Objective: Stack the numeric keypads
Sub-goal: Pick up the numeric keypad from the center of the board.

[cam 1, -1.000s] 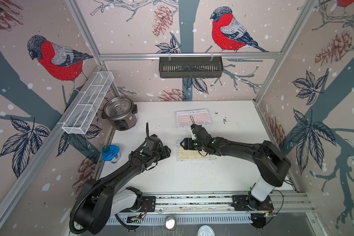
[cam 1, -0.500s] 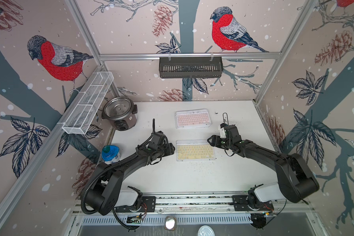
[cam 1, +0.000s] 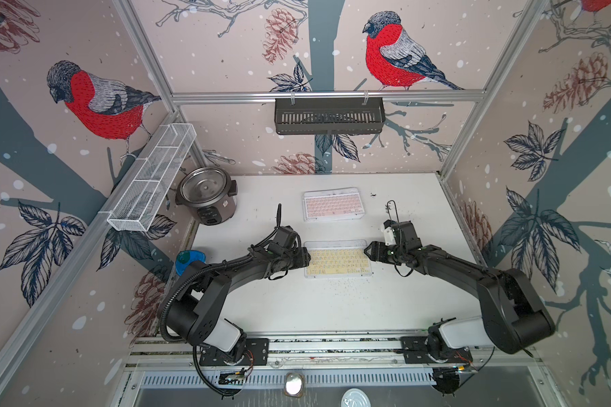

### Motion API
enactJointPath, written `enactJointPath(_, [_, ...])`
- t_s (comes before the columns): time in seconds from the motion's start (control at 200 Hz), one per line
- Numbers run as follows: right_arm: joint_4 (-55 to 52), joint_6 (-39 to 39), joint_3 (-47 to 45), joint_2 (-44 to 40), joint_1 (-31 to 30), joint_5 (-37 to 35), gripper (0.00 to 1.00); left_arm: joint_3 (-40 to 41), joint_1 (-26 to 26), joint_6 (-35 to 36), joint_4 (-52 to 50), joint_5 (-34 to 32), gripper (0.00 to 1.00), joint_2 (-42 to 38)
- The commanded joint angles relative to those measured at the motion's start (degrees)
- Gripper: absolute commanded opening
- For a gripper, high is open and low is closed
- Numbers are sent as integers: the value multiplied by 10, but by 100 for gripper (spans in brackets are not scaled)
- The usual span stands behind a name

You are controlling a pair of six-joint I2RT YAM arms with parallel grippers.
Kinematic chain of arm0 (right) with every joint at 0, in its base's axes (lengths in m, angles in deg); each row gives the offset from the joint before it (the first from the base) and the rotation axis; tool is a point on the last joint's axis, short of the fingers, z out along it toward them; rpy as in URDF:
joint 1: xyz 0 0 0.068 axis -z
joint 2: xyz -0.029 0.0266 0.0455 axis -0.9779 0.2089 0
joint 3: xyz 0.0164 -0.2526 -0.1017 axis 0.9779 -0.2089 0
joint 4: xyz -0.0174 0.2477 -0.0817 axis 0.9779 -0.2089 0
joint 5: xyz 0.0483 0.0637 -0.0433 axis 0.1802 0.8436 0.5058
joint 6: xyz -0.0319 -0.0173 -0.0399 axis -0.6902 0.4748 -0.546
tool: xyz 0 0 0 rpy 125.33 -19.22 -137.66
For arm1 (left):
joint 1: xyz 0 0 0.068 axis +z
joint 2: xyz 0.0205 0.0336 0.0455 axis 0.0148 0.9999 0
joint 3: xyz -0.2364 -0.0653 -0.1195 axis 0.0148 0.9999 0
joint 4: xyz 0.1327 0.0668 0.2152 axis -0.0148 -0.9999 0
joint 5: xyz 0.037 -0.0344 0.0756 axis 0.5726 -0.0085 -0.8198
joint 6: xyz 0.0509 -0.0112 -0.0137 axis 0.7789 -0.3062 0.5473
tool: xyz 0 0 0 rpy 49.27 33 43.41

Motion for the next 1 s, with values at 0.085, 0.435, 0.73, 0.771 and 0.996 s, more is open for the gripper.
enactJointPath(0.085, [-15, -10, -9, 4, -22, -1, 72, -12, -8, -6, 22, 6, 66, 18])
enactJointPath(0.435, [-14, -4, -20, 8, -40, -8, 72, -17, -18, -9, 34, 21, 66, 38])
enactJointPath(0.73, [8, 14, -19, 22, -68, -5, 72, -15, -31, -16, 43, 25, 66, 51])
enactJointPath(0.771, [12, 17, -20, 25, -71, -5, 72, -14, -31, -17, 43, 25, 66, 50])
enactJointPath(0.996, [32, 30, -15, 40, -82, 10, 72, -13, -36, -21, 49, 27, 66, 54])
